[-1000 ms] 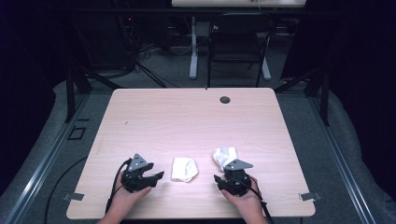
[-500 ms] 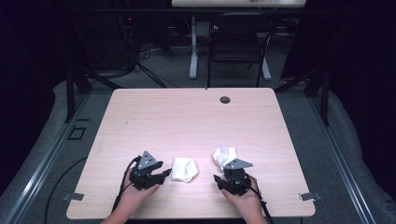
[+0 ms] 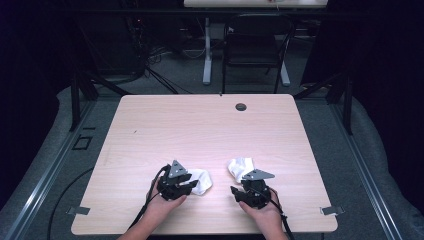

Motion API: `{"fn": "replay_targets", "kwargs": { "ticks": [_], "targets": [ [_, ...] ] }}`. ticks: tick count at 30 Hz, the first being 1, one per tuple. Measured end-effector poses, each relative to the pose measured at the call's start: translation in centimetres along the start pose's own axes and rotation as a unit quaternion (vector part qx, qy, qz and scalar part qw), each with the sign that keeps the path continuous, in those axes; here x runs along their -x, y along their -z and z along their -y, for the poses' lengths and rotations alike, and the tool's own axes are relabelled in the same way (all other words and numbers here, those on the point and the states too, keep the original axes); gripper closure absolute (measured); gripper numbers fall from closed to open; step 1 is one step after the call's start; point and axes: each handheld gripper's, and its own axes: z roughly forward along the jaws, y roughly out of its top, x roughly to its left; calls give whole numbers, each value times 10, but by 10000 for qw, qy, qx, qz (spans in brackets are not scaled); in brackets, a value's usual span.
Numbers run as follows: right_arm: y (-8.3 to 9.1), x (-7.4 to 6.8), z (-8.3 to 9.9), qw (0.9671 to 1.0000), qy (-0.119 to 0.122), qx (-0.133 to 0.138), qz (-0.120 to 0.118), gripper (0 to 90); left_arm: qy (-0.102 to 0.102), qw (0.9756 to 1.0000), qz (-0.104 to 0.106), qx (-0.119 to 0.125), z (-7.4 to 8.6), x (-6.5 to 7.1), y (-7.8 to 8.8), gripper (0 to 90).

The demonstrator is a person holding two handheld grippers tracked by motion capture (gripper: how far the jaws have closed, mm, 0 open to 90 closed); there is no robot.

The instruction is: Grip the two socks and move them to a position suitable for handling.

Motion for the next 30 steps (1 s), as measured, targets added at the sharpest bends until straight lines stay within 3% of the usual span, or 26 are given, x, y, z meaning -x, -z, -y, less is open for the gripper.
{"fn": "replay_targets", "kwargs": {
  "ticks": [6,10,19,30],
  "targets": [
    [1,0,0,10000,-13,16,-1,520,-148,9998,-92,-129,2,3,-9,662],
    [0,0,0,10000,-26,30,-6,520,-127,9996,-79,-221,5,2,-14,687],
    [0,1,0,10000,-29,6,-21,520,-168,9996,42,-229,11,6,-16,728],
    [0,2,1,9999,-101,-6,-11,520,-267,9991,280,-189,16,23,-14,730]
  ]
}}
